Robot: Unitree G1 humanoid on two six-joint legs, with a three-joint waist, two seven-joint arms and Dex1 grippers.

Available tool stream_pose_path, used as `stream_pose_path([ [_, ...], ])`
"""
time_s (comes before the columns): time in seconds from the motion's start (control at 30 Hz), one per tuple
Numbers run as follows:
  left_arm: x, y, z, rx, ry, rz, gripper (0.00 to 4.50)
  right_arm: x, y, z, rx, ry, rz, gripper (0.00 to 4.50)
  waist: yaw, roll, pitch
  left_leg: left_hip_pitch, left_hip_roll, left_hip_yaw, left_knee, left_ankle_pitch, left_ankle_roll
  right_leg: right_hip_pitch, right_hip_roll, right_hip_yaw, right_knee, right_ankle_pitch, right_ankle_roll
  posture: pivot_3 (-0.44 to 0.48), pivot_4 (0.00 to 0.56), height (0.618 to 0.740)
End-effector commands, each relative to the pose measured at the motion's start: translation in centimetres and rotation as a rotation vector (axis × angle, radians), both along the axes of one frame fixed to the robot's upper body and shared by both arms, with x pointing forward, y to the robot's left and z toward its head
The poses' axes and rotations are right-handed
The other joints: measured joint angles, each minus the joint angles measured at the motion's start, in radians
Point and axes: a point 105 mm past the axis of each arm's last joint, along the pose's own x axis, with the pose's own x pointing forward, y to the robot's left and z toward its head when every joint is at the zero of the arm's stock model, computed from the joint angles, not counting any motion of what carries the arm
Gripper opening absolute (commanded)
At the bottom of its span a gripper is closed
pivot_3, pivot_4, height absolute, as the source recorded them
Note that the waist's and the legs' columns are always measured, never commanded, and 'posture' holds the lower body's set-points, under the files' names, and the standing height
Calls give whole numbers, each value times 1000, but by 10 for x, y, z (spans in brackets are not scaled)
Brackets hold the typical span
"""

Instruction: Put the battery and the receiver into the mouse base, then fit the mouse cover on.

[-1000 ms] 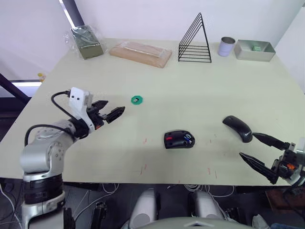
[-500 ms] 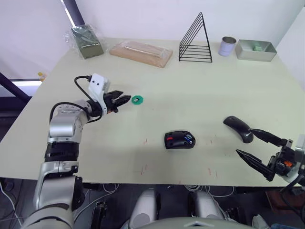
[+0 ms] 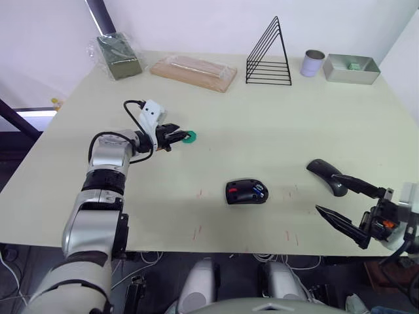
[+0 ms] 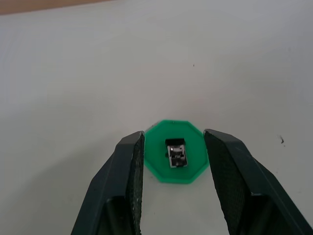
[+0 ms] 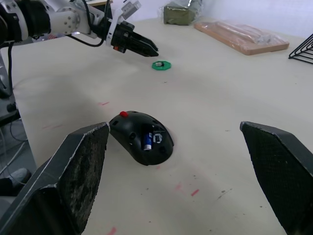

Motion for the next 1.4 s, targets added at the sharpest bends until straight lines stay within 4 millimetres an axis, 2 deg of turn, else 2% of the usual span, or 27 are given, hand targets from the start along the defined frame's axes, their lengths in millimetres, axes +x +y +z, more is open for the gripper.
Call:
stream_pose_path([
  [0.03, 5, -6, 7, 16, -27, -35, 2073, -5, 10, 11, 10, -39, 27, 4500, 1, 0, 0, 0, 0, 0, 0, 0, 0, 0, 0, 0, 0, 0, 0, 0, 150, 740],
  [0.33, 10, -11, 1, 33, -22, -40, 2073, -7, 13, 12, 20, -43, 18, 4500, 1, -2, 1, 0, 0, -1, 1, 0, 0, 0, 0, -1, 1, 0, 1, 0, 150, 740],
  [0.63, 11, -7, 0, 48, -32, -18, 2073, -8, 14, 9, 28, -37, 12, 4500, 0, -2, 1, 0, 0, -1, 1, 0, 0, 0, 0, 0, 1, 0, 1, 0, 150, 740],
  [0.7, 10, -6, -1, 52, -31, -20, 1526, -9, 16, 9, 34, -33, 13, 4500, 0, -2, 1, 0, 0, -1, 1, 0, 0, 0, 0, 0, 1, 0, 1, 0, 150, 740],
  [1.4, 11, -4, -9, 80, -25, -2, 1526, -12, 20, 8, 45, -25, 9, 4500, 0, -2, 1, 0, 0, -1, 1, 0, 0, 0, 0, 0, 2, 1, 1, 0, 150, 740],
])
